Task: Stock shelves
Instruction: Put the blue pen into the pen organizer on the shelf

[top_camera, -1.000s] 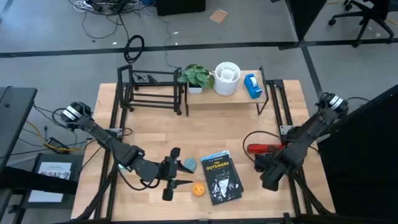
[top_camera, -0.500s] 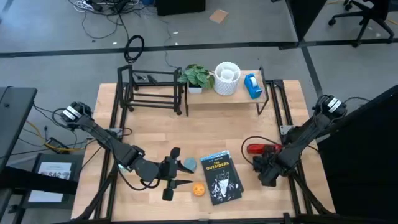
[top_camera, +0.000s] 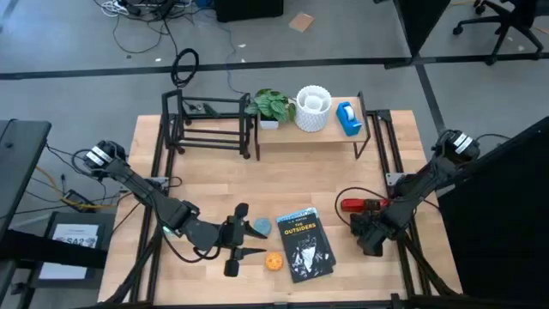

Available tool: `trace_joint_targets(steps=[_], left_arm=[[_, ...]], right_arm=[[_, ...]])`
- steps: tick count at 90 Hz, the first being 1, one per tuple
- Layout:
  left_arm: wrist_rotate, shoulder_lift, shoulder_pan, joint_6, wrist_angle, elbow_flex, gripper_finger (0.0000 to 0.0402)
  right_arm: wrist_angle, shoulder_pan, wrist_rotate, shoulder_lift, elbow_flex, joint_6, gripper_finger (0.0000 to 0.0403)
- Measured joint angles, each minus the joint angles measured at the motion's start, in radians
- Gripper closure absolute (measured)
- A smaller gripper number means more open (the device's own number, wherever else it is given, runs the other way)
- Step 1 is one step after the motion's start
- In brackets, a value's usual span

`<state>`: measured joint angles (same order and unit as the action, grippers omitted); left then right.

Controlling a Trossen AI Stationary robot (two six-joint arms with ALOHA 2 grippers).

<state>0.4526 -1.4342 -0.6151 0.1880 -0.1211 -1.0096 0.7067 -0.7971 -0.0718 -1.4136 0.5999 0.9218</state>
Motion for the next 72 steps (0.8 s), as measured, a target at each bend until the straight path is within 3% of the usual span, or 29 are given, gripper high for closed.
trace_joint_targets(steps=[13, 28, 53, 72], left_arm=[[0.0, 0.0, 0.0, 0.001, 0.0, 0.0, 0.0271], [0.0, 0.0, 0.0, 0.003, 0.0, 0.0, 0.0271], [0.0, 0.0, 0.0, 0.002, -0.001, 0.0, 0.0271], [0.0, 0.0, 0.0, 0.003, 0.0, 0.0, 0.0271]], right_arm=[[-0.009, 0.0, 0.008, 0.0, 0.0, 0.0, 0.0389], [-0.017, 0.002, -0.041, -0.011, 0.047, 0.088, 0.04], [-0.047, 0.022, -0.162, -0.013, 0.141, 0.077, 0.0401], [-0.104, 0.047, -0.185, -0.011, 0.146, 0.052, 0.0402]])
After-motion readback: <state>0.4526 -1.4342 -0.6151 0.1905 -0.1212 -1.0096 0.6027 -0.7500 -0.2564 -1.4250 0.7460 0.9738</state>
